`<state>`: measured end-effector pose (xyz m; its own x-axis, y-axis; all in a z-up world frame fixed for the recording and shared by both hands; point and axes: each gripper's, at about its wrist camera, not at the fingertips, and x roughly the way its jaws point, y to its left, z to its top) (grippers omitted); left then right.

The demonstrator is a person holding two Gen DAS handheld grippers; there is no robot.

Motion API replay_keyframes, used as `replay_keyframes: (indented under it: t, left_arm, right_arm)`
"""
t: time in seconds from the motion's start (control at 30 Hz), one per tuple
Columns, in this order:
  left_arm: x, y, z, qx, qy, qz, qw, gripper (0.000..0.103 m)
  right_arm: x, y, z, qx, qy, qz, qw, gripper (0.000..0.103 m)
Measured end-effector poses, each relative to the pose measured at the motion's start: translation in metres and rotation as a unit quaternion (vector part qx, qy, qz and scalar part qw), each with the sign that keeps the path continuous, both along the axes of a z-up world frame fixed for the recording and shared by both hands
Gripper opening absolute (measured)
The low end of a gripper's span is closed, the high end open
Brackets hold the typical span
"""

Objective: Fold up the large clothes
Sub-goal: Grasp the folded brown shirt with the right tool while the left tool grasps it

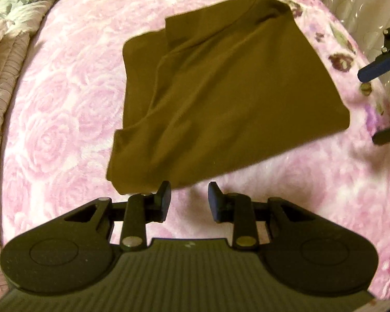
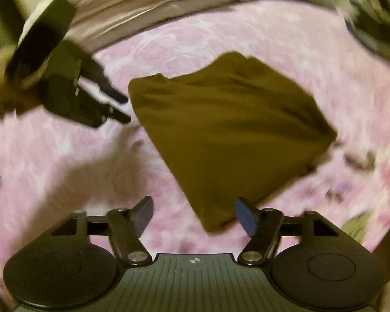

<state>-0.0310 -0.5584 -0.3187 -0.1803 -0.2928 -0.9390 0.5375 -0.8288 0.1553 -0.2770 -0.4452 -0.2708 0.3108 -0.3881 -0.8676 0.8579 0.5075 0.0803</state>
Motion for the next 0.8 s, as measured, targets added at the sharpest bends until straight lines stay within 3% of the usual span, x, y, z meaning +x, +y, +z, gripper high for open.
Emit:
replay_keyframes:
  t: [0.23,0.43,0.5,0.57,0.63,0.67,0.7,0.8]
  left_arm:
    - [-0.001,-0.001,0.011,-0.009,0.012,-0.003,0.9999,0.027]
    - [0.003,0.001,0.001,-0.017,0.015,-0.014,0.9996,0.033]
    - [0.004,0.008,-0.001,-0.039,0.018,-0.027,0.9987,0.053]
    - [0.004,0.017,-0.004,-0.069,0.019,-0.054,0.996,0.066]
    - [0.002,0.03,-0.011,-0.105,0.009,-0.102,0.9891,0.074]
    - [0.0,0.038,-0.016,-0.122,0.0,-0.133,0.9836,0.076]
    - [-0.002,0.044,-0.021,-0.137,-0.01,-0.16,0.9775,0.076]
    - [-0.012,0.057,-0.036,-0.17,-0.039,-0.224,0.9587,0.077]
  right_arm:
    - [0.027,0.009,-0.014,-0.031,0.059,0.046,0.997,0.068]
    - [0.049,0.01,-0.054,-0.062,0.143,0.113,0.981,0.068]
    - [0.055,0.009,-0.072,-0.075,0.173,0.141,0.972,0.066]
    - [0.058,0.007,-0.089,-0.089,0.203,0.156,0.963,0.053]
    - [0.056,0.005,-0.098,-0.106,0.208,0.167,0.958,0.052]
    - [0.054,0.005,-0.098,-0.112,0.212,0.174,0.955,0.047]
    - [0.052,0.003,-0.096,-0.115,0.214,0.175,0.954,0.03]
    - [0.039,-0.006,-0.08,-0.1,0.182,0.166,0.964,0.016]
